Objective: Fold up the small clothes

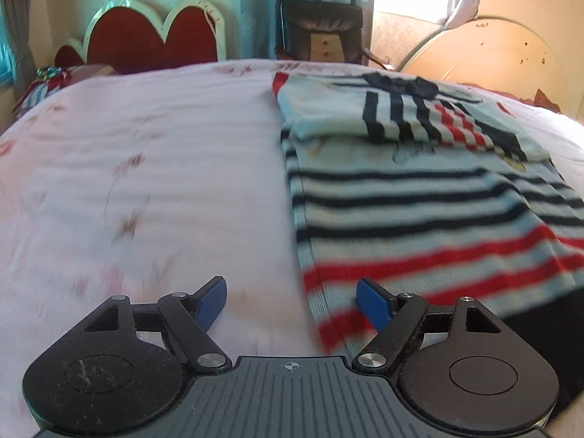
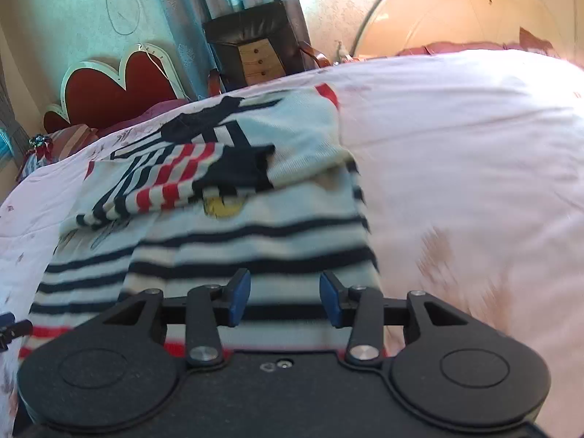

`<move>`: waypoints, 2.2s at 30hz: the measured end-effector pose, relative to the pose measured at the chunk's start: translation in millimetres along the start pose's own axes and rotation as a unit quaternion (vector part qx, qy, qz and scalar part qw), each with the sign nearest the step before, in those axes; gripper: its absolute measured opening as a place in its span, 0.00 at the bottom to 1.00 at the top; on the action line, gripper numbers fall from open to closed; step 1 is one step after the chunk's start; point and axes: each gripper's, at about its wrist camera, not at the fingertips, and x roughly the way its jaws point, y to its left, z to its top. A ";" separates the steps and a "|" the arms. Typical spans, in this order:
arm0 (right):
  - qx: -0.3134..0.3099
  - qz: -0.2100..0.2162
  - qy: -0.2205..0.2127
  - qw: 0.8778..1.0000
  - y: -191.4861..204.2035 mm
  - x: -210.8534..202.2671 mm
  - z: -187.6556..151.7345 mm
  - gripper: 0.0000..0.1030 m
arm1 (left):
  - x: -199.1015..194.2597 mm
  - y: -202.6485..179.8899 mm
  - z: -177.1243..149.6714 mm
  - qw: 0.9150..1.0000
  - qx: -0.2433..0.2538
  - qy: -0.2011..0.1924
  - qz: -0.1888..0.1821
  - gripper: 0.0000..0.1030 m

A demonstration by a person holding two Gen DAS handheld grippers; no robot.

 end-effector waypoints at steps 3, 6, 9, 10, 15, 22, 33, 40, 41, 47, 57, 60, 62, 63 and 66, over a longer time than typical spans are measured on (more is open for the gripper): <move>0.016 0.012 0.006 1.000 -13.2 -30.1 -26.1 0.40 | -20.1 -3.0 -21.2 0.999 -0.036 0.015 -0.017 0.56; 0.043 0.032 0.020 0.998 -25.4 -55.5 -53.3 0.41 | -37.0 -1.3 -38.1 0.993 -0.101 0.025 -0.057 0.55; 0.068 0.049 0.029 0.996 -38.4 -76.8 -78.8 0.41 | -44.8 5.1 -57.3 0.978 -0.171 0.038 -0.117 0.55; 0.082 0.059 0.034 0.994 -44.6 -82.5 -86.4 0.41 | -47.1 6.1 -65.9 0.971 -0.195 0.039 -0.134 0.55; 0.164 0.130 0.068 0.976 -70.0 -86.4 -111.9 0.41 | -40.2 5.9 -87.4 0.947 -0.253 0.037 -0.196 0.55; 0.204 0.201 0.090 0.954 -70.5 -53.0 -103.9 0.26 | -15.1 6.1 -71.7 0.931 -0.269 0.037 -0.243 0.49; 0.102 0.200 0.025 0.974 -52.2 -94.7 -75.1 0.06 | -35.9 19.7 -69.7 0.936 -0.272 -0.013 -0.222 0.04; 0.138 0.175 0.077 0.972 -62.9 -56.8 -103.2 0.06 | -13.7 19.1 -81.5 0.925 -0.315 0.006 -0.212 0.04; 0.150 0.177 0.066 0.970 -64.9 -60.6 -101.5 0.06 | -15.1 21.1 -82.3 0.923 -0.320 0.000 -0.215 0.04; 0.160 0.184 0.014 0.970 -69.7 -78.3 -73.9 0.06 | -23.9 34.5 -72.5 0.897 -0.375 -0.040 -0.229 0.04; 0.133 0.199 -0.073 0.968 -46.5 -89.5 -2.7 0.06 | -43.2 34.0 18.5 0.897 -0.336 -0.117 -0.262 0.04; 0.135 0.193 -0.093 0.967 -44.2 -83.9 28.2 0.06 | -32.6 34.1 59.7 0.902 -0.319 -0.126 -0.262 0.04; 0.143 0.191 -0.100 0.966 -44.6 -75.2 52.0 0.06 | -19.8 34.7 88.2 0.905 -0.312 -0.124 -0.262 0.04; 0.148 0.191 -0.101 0.965 -44.7 -69.6 63.9 0.06 | -11.8 35.2 101.4 0.906 -0.311 -0.122 -0.261 0.04; 0.156 0.185 -0.101 0.965 -41.5 -44.0 101.1 0.06 | 21.6 35.4 142.1 0.912 -0.306 -0.112 -0.251 0.04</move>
